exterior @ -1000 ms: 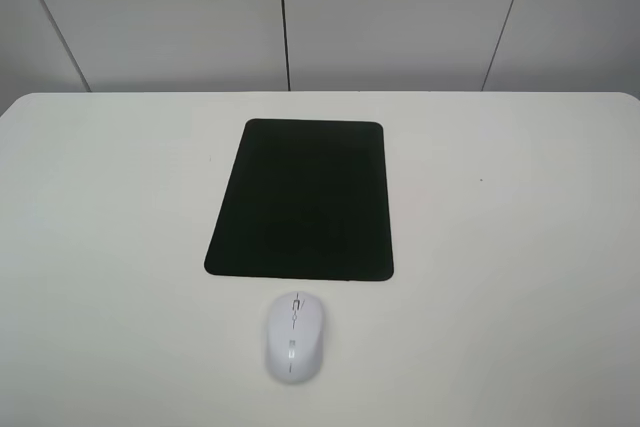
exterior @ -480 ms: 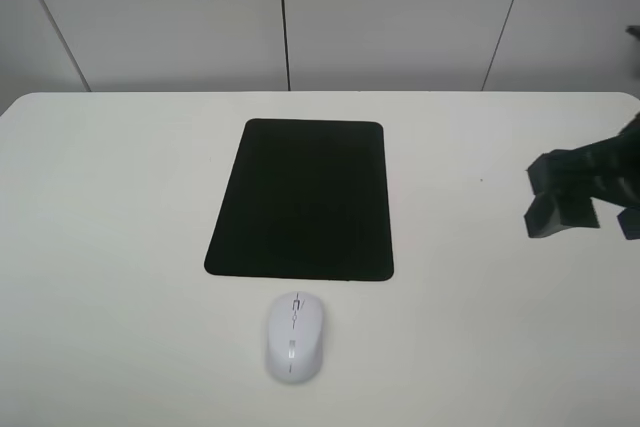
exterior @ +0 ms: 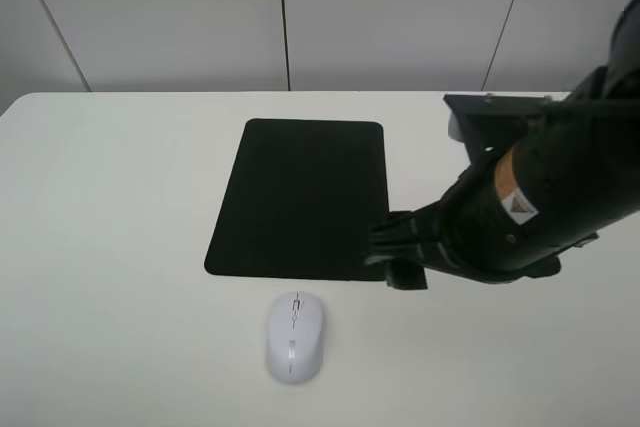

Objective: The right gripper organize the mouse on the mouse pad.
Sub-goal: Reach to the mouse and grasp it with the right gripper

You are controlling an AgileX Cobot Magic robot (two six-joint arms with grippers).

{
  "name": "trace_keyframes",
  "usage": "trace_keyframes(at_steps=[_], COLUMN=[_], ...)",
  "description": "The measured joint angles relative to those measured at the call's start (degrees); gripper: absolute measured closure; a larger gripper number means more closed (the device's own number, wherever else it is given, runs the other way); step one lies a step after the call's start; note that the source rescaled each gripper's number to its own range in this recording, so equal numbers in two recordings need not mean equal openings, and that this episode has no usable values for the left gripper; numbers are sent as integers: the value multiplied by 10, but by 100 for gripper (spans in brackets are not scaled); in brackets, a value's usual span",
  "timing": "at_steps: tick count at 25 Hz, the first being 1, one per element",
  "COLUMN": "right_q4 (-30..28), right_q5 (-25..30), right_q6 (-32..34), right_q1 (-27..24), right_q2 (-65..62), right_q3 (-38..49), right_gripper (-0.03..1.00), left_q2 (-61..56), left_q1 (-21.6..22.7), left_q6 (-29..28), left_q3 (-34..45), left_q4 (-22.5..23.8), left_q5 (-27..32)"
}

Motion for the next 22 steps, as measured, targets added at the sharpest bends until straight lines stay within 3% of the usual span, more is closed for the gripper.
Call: trace_keyframes(at_steps=[4,13,22], right_q4=[0,2,-8], right_q5=[-6,-6,-34], right_q6=[15,17,74], right_q1=[50,95,97], right_q2=[75,233,304], right_q3=[-47,-193,-208], right_gripper=[-3,-3,-3], left_q2=[0,0,0], left_q1=[0,0,0], left_q6=[0,0,0], left_q3=[0,0,0], left_q4=[0,0,0], left_q5=[0,0,0])
